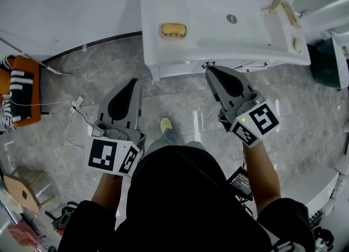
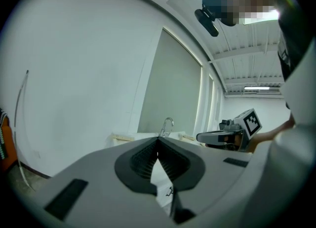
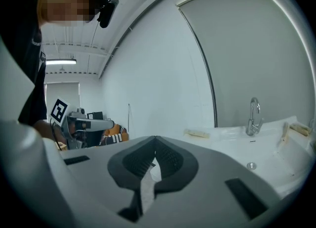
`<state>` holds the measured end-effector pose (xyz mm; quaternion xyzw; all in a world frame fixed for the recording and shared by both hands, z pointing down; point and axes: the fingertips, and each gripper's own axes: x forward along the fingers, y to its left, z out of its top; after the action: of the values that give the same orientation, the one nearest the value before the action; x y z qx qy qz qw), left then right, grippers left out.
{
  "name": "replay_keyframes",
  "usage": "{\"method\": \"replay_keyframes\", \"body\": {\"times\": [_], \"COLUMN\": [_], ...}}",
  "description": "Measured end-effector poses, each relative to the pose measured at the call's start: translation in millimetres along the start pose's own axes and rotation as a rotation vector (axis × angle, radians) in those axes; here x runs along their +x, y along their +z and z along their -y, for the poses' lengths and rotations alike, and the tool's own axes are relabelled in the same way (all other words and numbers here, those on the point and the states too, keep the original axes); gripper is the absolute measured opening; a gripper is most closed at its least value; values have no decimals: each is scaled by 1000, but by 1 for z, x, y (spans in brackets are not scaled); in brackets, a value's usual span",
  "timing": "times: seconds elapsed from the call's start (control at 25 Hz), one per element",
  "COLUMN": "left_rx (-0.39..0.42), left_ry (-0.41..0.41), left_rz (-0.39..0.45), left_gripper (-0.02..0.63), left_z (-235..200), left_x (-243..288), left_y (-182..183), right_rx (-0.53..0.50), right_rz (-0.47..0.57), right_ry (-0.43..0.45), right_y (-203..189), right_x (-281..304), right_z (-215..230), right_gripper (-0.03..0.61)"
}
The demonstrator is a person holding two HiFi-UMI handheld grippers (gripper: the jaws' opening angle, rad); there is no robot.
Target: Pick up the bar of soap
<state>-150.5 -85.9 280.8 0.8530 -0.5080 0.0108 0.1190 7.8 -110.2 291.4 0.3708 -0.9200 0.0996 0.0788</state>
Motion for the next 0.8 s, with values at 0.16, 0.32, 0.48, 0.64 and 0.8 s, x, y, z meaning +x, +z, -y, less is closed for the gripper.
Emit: {"method": "replay_keyframes", "body": {"times": [0.16, 0.32, 0.48, 0.64, 0.8], "left_rx": [-3, 1, 6, 1, 1], "left_ry": [19, 4, -6, -15, -21], "left_rz": [10, 13, 21, 25, 16], "left_gripper": [6, 6, 6, 6, 6], "left_z": [-22, -25, -22, -18, -18], "left_x": [1, 8, 14, 19, 26], "left_y": [6, 7, 10, 12, 10], "right_rx": [-26, -61, -77, -79, -86], "right_rz": [0, -6, -11, -10, -5], "right_ry": [6, -11, -19, -23, -27], "right_y": [6, 12, 12, 15, 18], "right_x": [22, 24, 24, 24, 26], "right_z": [2, 9, 12, 17, 23], "right_gripper": [9, 9, 9, 9, 9]}}
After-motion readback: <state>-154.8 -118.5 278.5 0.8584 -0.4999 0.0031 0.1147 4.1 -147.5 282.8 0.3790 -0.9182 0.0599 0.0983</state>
